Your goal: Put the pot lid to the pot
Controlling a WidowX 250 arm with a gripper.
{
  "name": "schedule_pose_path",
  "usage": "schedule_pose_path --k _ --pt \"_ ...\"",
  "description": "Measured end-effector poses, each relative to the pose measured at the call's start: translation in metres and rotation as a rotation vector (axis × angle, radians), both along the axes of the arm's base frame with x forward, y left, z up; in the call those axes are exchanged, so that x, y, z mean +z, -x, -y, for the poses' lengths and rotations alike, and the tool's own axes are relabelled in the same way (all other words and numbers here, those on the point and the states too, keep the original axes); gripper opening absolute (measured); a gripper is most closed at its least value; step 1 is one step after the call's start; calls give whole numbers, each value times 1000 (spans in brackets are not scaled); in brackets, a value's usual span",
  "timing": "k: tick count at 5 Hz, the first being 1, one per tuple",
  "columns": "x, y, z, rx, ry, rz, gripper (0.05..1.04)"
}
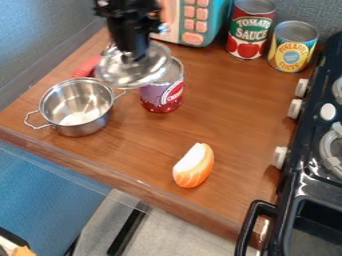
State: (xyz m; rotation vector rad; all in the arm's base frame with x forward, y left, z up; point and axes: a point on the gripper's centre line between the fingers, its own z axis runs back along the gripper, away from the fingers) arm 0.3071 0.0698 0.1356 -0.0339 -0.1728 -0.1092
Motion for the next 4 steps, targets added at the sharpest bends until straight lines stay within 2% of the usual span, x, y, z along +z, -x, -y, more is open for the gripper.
schedule_pose_path --k 1,2,3,4 --pt "-8 18 -27 64 5 -29 286" --pt "-16 26 -37 88 6 -37 286" --pt "-30 39 -59 175 2 -63 286" --pt "-42 41 -64 212 3 -108 286"
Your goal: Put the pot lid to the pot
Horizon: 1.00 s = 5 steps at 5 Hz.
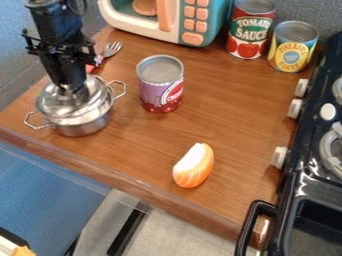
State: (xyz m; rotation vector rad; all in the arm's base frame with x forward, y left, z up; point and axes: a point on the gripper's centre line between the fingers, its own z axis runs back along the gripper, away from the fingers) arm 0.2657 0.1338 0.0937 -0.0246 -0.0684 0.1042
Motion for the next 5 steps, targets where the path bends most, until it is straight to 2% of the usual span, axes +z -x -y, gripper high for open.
schedule_pose_path --k 2,5 --pt "-15 -3 -10 68 -34 -39 286" --pt "-16 -17 -7 92 -48 12 285"
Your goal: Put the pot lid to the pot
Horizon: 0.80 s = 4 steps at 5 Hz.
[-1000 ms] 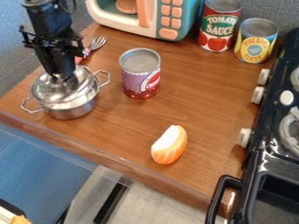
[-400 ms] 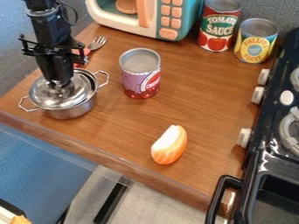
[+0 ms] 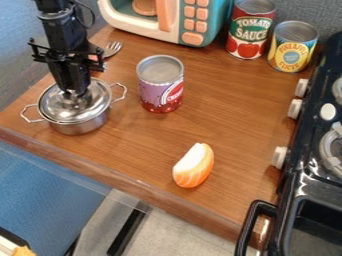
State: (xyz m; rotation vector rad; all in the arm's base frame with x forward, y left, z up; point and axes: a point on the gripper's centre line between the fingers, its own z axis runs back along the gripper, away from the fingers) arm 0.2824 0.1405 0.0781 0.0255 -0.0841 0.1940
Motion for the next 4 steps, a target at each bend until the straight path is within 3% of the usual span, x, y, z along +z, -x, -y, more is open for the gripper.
schedule_pose_path --k 1,2,3,4 --pt "0 -1 2 -12 -6 -5 346" --pt "1 -1 8 -41 -8 -26 646" --pt "19 -4 12 -73 -20 16 935" --pt "31 -5 17 -99 -14 45 1012"
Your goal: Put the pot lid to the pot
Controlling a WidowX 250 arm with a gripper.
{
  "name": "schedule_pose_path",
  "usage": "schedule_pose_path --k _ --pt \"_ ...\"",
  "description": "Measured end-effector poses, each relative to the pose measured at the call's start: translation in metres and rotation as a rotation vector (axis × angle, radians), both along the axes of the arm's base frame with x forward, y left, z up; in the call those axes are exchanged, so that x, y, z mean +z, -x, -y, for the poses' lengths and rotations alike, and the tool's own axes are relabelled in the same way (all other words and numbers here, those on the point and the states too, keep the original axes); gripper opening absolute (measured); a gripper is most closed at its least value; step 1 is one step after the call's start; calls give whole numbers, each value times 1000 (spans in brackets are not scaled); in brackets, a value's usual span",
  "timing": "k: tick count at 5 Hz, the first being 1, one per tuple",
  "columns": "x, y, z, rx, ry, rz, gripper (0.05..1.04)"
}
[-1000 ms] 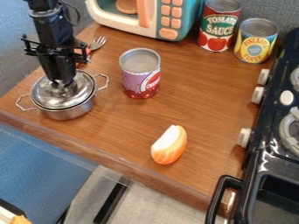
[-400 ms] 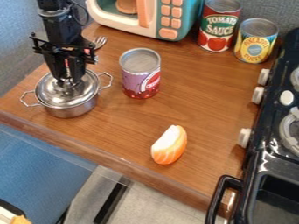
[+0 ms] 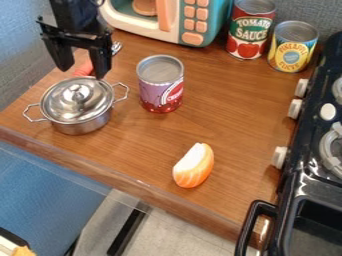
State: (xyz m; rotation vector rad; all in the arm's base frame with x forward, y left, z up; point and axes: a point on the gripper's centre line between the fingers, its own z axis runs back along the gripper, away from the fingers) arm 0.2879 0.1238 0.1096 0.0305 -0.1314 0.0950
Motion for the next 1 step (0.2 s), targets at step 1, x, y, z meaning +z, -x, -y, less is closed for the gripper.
schedule_pose_path --k 1 --pt "7 -2 6 -31 19 14 1008"
